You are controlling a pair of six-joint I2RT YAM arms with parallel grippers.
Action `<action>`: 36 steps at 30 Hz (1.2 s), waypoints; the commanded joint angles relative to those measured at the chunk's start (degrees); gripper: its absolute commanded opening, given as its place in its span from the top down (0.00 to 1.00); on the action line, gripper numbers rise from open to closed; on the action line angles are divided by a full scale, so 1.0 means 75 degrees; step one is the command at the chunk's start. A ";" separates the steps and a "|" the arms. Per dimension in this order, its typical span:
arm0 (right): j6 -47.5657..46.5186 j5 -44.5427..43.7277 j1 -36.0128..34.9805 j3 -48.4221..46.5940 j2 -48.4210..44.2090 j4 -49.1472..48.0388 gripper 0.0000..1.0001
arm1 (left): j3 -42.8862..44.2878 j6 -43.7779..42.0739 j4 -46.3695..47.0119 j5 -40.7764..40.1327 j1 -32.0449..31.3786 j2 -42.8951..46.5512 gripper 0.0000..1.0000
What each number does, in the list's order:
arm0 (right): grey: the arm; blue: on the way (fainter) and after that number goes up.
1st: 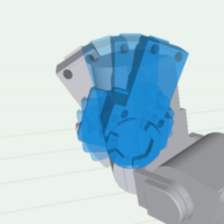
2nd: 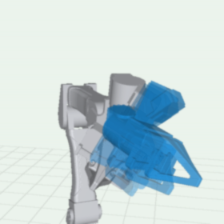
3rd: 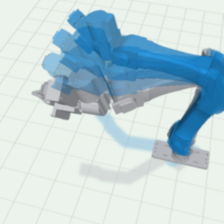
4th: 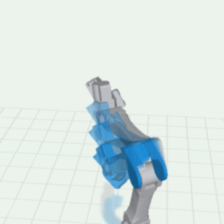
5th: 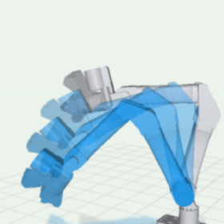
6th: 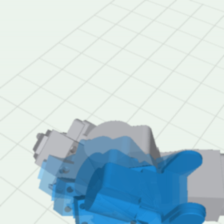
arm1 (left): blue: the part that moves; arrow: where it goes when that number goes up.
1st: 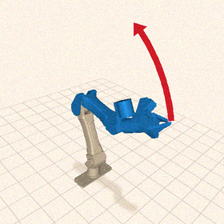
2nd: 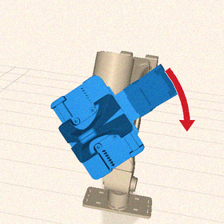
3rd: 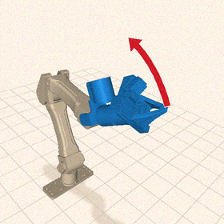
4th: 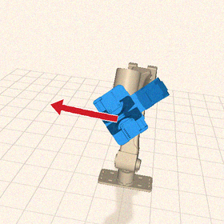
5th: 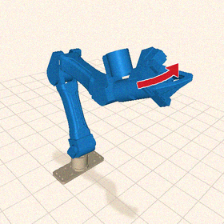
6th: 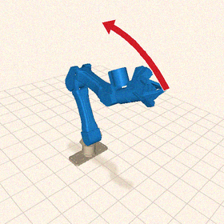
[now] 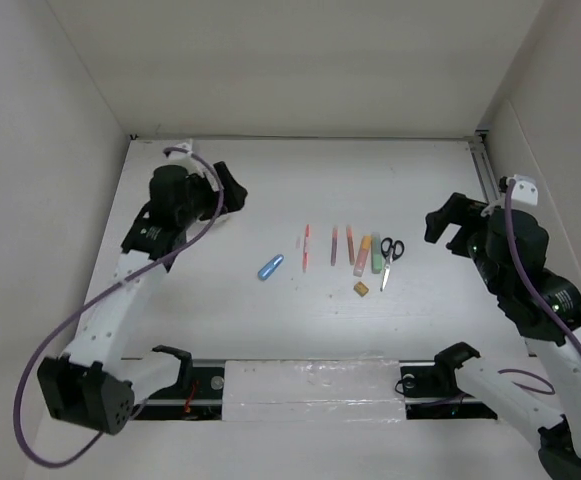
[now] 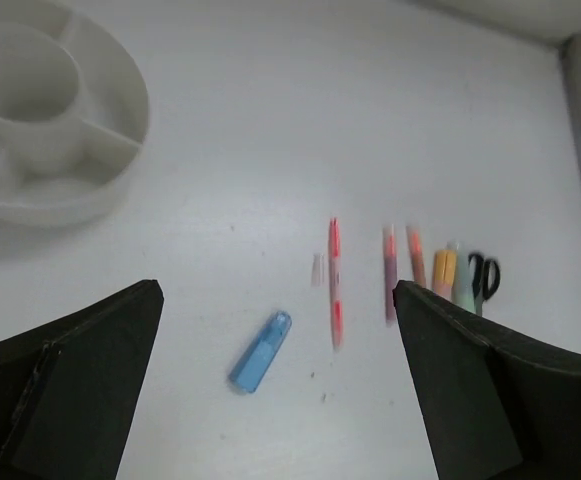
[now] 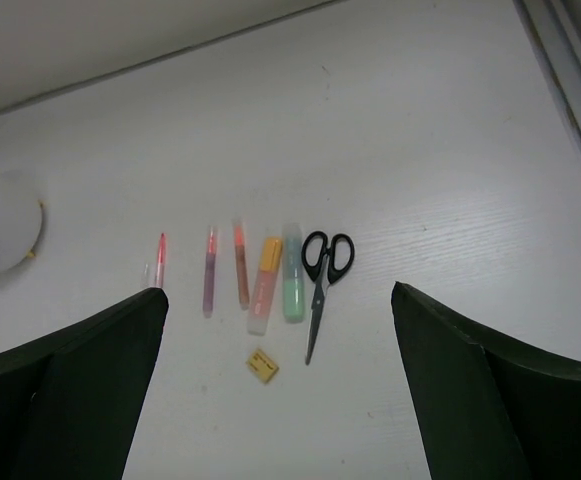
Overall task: Sort the stationery into containers
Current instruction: Pick up the pen cap from the center of the board.
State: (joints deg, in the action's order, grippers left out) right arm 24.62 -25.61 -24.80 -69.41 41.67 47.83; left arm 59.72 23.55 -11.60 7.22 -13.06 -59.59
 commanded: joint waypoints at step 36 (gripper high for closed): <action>-0.0037 0.2078 -0.0924 0.1578 0.0292 -0.2042 0.00 | 0.2771 -0.0116 -0.1173 -0.2265 -0.3345 -0.6198 0.29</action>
State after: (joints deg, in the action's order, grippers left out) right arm 24.40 -11.31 -30.98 -57.98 44.18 36.69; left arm 77.93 24.32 -20.38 -11.62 -38.13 -105.01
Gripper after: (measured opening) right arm 0.999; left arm 0.728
